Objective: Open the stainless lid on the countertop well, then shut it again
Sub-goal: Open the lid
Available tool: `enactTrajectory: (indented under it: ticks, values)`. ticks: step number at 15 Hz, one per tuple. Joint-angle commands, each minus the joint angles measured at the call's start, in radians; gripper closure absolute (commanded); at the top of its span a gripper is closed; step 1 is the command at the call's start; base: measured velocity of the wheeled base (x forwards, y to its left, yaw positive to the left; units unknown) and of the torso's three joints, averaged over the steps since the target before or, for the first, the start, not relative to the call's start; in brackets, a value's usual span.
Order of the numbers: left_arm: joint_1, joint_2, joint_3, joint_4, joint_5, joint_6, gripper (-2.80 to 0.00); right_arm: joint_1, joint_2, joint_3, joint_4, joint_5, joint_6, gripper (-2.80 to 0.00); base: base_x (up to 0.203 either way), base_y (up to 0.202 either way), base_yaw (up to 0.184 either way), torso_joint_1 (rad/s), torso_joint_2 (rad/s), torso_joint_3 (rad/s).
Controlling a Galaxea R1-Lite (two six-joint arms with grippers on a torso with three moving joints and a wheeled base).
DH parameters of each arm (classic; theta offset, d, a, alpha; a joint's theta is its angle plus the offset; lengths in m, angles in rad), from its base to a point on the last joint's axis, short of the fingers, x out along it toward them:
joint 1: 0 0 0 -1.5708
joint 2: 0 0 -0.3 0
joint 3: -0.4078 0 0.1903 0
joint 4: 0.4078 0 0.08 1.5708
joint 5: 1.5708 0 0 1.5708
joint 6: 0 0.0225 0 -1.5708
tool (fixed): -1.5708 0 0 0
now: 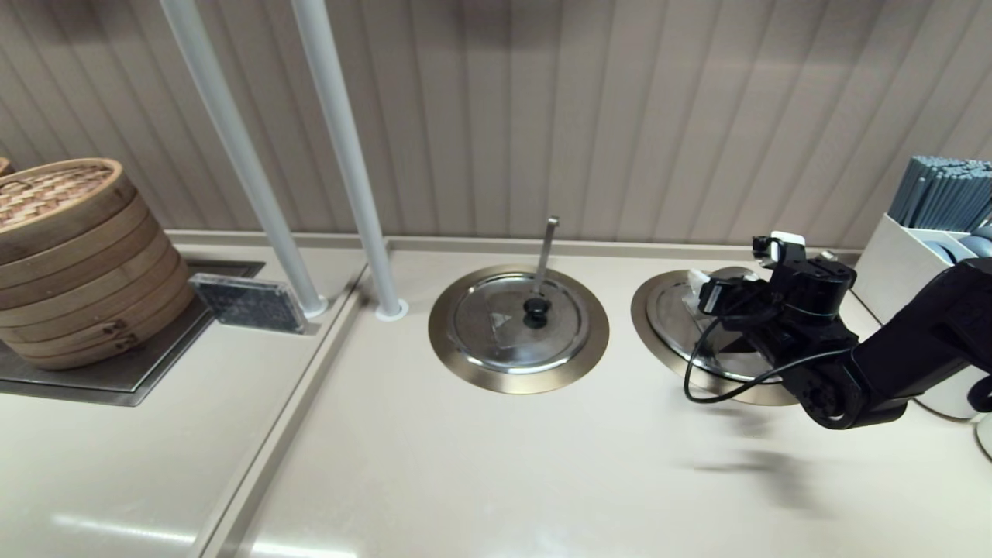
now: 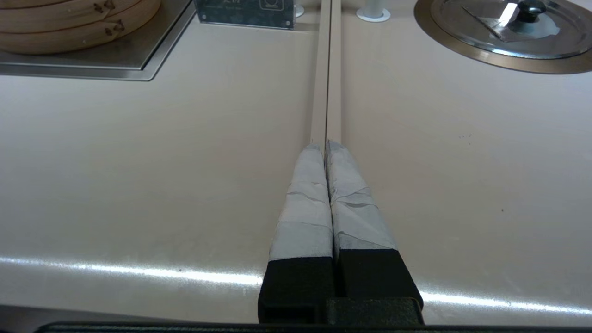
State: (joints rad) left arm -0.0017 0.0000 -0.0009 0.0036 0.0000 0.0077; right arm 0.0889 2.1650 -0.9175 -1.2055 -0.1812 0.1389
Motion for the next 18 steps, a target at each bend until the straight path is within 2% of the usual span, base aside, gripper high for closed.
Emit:
enactTrajectory:
  ticks: [1,6,15,16,18]
  values:
    - [0.000,0.000,0.001,-0.001,0.000,0.000,0.00,0.024,-0.029,0.022,-0.011,-0.001,0.002,-2.80,0.000,0.000,0.000,0.000,0.00,0.000]
    - [0.000,0.000,-0.001,0.001,0.000,0.000,0.00,0.081,-0.061,0.071,-0.048,-0.011,0.003,-2.80,0.000,0.000,0.000,0.000,0.00,0.000]
    - [0.000,0.000,0.000,-0.001,0.000,0.000,0.00,0.248,-0.241,0.195,-0.043,-0.031,0.032,-2.80,0.000,0.000,0.000,0.000,0.00,0.000]
    - [0.000,0.000,-0.001,0.000,0.000,0.000,0.00,0.254,-0.261,0.197,-0.042,-0.043,0.028,-2.80,0.000,0.000,0.000,0.000,0.00,0.000]
    - [0.000,0.000,-0.001,0.000,0.000,0.000,0.00,0.210,-0.270,0.176,-0.024,-0.049,0.020,-2.80,0.000,0.000,0.000,0.000,0.00,0.000]
